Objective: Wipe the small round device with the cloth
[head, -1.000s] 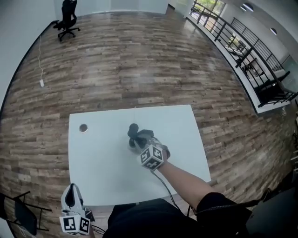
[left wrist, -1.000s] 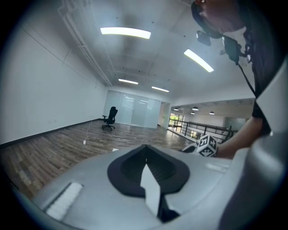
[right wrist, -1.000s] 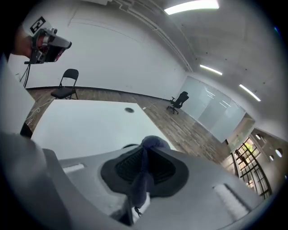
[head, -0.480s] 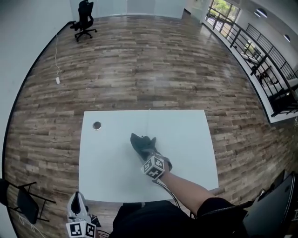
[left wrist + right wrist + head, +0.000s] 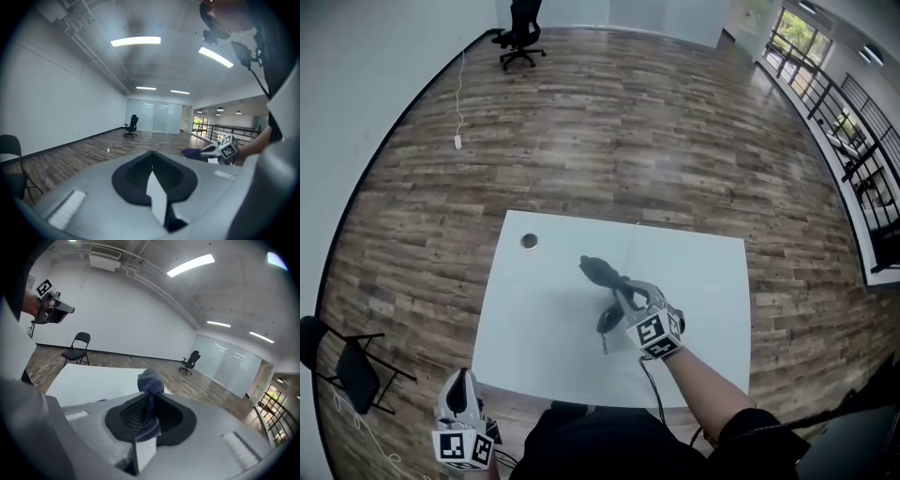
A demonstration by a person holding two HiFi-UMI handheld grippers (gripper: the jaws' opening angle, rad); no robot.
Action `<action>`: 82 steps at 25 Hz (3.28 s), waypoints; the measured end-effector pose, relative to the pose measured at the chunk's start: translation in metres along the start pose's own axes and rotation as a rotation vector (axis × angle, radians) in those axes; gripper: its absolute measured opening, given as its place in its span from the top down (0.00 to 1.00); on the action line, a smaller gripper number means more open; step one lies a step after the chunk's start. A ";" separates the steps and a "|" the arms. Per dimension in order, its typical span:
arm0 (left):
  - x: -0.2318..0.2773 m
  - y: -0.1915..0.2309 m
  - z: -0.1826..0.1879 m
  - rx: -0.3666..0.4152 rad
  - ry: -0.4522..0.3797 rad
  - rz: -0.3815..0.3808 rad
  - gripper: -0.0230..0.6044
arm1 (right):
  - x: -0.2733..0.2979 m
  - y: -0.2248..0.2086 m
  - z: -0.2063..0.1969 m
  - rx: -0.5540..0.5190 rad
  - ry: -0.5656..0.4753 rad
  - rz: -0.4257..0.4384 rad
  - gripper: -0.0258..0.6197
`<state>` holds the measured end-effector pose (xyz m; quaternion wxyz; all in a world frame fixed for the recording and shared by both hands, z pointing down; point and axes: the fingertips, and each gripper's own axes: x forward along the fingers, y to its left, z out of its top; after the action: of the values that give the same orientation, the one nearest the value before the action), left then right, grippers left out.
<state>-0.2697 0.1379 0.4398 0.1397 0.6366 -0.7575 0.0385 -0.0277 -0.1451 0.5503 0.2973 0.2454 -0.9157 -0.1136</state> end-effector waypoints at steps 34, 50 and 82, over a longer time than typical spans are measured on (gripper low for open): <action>0.031 -0.041 0.025 0.086 0.018 -0.045 0.96 | -0.015 -0.040 -0.024 0.055 -0.028 -0.094 0.90; 0.029 -0.014 0.005 0.006 0.038 -0.074 0.96 | 0.050 0.081 -0.055 -0.047 0.246 0.245 0.90; 0.105 0.013 -0.011 -0.065 0.028 -0.311 0.96 | 0.031 -0.004 -0.045 -0.211 0.406 -0.088 0.90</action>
<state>-0.2968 0.0429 0.4794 0.1750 0.7408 -0.6486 0.0006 -0.0210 -0.1679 0.6001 0.4942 0.2706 -0.8085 -0.1700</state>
